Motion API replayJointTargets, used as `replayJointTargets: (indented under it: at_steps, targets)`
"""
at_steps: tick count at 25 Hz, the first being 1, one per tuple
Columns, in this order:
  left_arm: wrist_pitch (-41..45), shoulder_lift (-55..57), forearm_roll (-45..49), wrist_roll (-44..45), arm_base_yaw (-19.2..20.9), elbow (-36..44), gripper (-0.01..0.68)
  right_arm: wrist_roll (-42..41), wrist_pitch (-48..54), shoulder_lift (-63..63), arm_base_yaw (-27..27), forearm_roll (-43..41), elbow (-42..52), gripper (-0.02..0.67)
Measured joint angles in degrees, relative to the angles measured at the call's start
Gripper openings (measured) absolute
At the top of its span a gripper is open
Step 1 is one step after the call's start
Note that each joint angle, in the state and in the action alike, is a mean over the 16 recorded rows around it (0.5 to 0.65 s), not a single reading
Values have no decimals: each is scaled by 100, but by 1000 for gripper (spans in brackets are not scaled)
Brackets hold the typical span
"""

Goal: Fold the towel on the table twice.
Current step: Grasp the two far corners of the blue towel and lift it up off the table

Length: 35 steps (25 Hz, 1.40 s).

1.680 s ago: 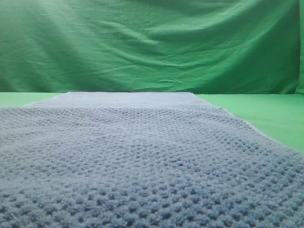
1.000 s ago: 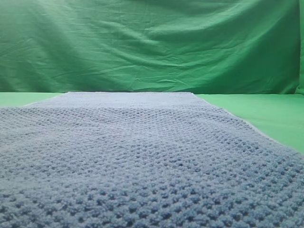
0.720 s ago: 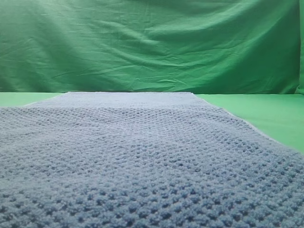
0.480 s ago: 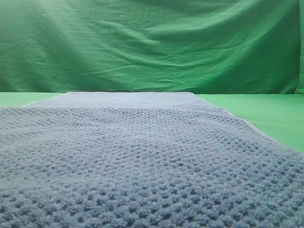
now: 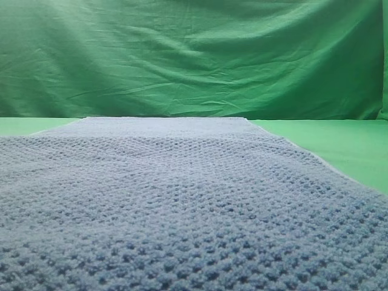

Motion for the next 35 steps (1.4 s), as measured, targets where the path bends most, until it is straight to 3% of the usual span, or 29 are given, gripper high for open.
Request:
replayJointTargets:
  at_steps: [13, 27, 35]
  targets:
    - [832, 1288, 58, 1095, -137, -1520, 0, -699, 1672, 1974, 44, -355, -1994, 0]
    - [425, 2219, 151, 1146, -449, -1798, 0, -811, 1831, 3284, 276, -460, -2825, 0]
    - [1009, 3389, 456, 1064, -450, -2557, 0, -757, 2604, 4291, 287, -569, -3690, 0]
